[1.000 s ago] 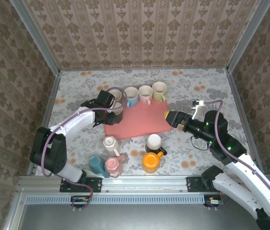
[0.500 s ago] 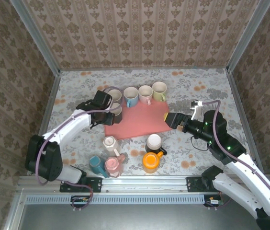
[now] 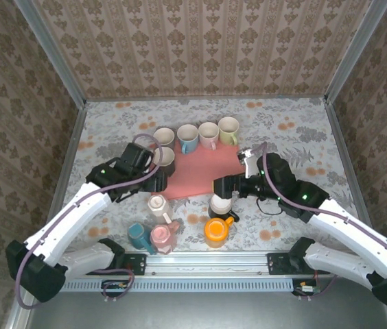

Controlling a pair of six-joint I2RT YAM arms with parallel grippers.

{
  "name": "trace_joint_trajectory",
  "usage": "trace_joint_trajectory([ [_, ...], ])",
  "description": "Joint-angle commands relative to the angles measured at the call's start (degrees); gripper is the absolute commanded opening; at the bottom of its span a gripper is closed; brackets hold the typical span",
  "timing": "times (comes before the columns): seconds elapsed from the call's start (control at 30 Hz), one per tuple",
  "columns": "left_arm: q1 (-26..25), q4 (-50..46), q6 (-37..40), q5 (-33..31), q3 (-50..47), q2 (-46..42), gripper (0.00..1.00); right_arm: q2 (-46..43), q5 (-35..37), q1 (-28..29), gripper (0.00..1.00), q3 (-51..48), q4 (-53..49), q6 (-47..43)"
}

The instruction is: Turn the mug right side up

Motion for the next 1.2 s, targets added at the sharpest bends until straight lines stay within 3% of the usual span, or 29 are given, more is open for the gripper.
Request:
trace_joint_trajectory([
  [0.0, -2.65, -8.39, -10.02, -4.49, 1.80, 1.02, 0.84, 0.05, 2.75, 0.47, 0.98, -0.14, 0.57, 0.20],
  [0.1, -6.20, -10.83, -14.43, -6.70, 2.15, 2.86, 0.99, -0.27, 2.09, 0.49, 0.98, -0.84, 1.92, 1.60],
  [0.3, -9.51, -12.18, -19.56, -8.06, 1.21, 8.28, 1.00, -1.29, 2.25, 0.46, 0.99, -0.82, 1.02, 1.61],
  [0.77, -9.16, 4.47, -22.53, -2.96, -9.54, 14.40, 1.00, -1.51, 2.08, 0.47, 0.99, -3.33, 2.20, 1.84],
  [0.9, -7.97, 6.93, -23.24, -2.51, -12.25, 14.26, 0.88, -1.67, 1.73, 0.42, 0.99, -3.64, 2.31, 1.79],
  [1.1, -6.97, 6.43, -21.50, -2.89, -12.58, 11.80, 0.53, -2.04, 1.51, 0.49, 0.97, -3.61, 2.24, 1.60],
  [1.17, -7.06, 4.23, -19.93, -3.72, -10.66, 10.51, 0.46, -2.04, 1.30, 0.49, 0.97, -3.25, 2.06, 1.55],
])
